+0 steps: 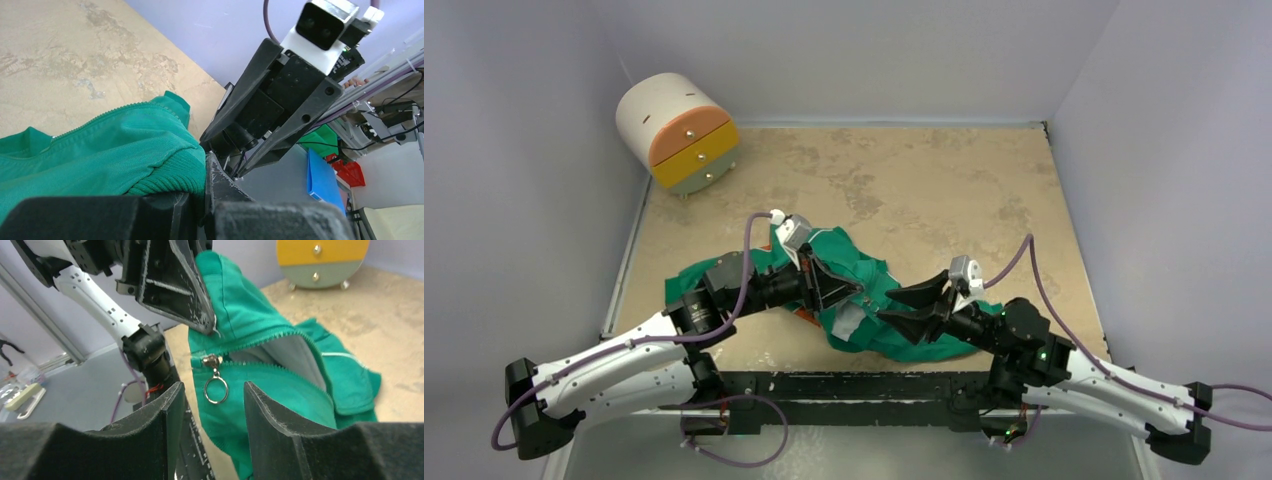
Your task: Zip up the jacket
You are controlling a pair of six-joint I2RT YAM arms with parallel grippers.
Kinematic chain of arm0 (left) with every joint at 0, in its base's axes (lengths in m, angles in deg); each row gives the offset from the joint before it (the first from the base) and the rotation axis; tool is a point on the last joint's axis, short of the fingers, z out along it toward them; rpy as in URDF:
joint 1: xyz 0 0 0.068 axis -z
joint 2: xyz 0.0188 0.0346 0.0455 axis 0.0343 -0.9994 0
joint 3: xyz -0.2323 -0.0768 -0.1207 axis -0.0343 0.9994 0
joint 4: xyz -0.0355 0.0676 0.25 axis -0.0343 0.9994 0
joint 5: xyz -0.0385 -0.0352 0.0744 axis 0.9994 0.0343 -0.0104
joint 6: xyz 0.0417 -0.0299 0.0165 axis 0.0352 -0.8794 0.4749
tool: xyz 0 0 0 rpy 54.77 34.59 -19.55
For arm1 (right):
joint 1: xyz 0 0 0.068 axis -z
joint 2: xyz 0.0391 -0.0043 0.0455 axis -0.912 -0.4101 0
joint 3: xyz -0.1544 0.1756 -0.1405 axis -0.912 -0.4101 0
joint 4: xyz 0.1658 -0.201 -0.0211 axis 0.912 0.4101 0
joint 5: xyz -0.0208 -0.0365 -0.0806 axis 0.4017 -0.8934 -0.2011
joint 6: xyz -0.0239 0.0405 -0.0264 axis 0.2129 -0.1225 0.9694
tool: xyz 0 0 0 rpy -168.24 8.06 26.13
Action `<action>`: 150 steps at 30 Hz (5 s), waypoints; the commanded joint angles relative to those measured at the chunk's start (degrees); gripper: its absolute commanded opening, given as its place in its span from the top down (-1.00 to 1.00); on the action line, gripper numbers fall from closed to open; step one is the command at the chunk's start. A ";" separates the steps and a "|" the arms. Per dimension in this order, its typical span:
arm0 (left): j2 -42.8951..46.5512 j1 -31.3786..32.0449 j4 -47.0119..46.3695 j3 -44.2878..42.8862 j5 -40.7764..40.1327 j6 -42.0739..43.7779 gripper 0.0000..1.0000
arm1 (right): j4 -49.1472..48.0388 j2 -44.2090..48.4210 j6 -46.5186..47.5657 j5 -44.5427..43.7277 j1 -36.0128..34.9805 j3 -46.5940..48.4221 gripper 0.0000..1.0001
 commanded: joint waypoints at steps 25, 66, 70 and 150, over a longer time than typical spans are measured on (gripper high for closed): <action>1.37 0.21 -3.61 -3.11 6.51 1.54 1.00 | -7.67 -5.79 -11.42 7.04 1.01 -1.12 0.19; 1.86 0.25 -3.46 -3.30 7.82 1.94 1.00 | -19.66 -13.69 -15.35 15.88 4.92 -3.30 0.71; 1.78 0.22 -3.53 -3.13 7.96 1.78 1.00 | -19.94 -13.86 -15.36 15.57 4.87 -2.89 1.00; 4.43 0.65 16.07 -7.35 -11.73 0.69 0.44 | -9.41 -19.96 -4.90 3.66 4.86 6.80 1.00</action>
